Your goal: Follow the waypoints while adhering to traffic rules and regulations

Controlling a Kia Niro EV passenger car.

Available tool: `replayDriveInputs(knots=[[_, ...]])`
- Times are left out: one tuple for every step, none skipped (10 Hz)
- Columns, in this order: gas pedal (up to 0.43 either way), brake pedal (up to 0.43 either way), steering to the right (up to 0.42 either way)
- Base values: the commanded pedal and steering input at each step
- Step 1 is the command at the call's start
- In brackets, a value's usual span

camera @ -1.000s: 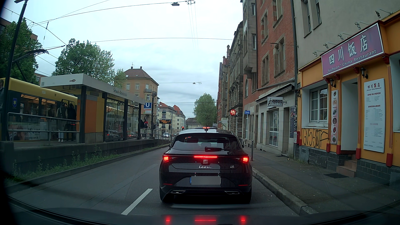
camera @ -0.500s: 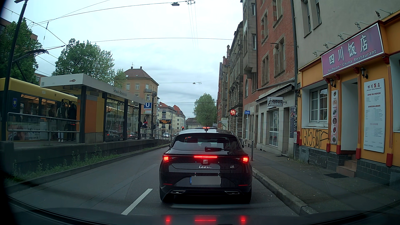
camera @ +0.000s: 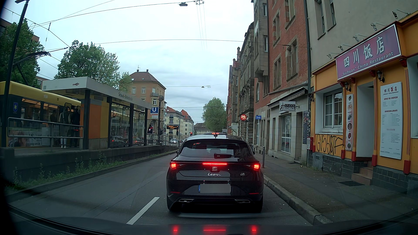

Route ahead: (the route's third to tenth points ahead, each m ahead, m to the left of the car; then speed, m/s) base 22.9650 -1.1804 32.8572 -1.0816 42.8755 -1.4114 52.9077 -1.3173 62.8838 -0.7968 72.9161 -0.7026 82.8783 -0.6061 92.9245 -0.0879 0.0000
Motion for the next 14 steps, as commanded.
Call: replayDriveInputs(knots=[[0.0, 0.28, -0.036], [0.0, 0.293, -0.035], [0.0, 0.299, -0.035], [0.0, 0.299, -0.036], [0.0, 0.293, -0.035], [0.0, 0.299, -0.036], [0.0, 0.299, -0.038], [0.0, 0.299, -0.039], [0.0, 0.299, -0.038], [0.0, 0.299, -0.036], [0.0, 0.305, -0.034], [0.0, 0.299, -0.032], [0.0, 0.305, -0.033], [0.0, 0.305, -0.036]])
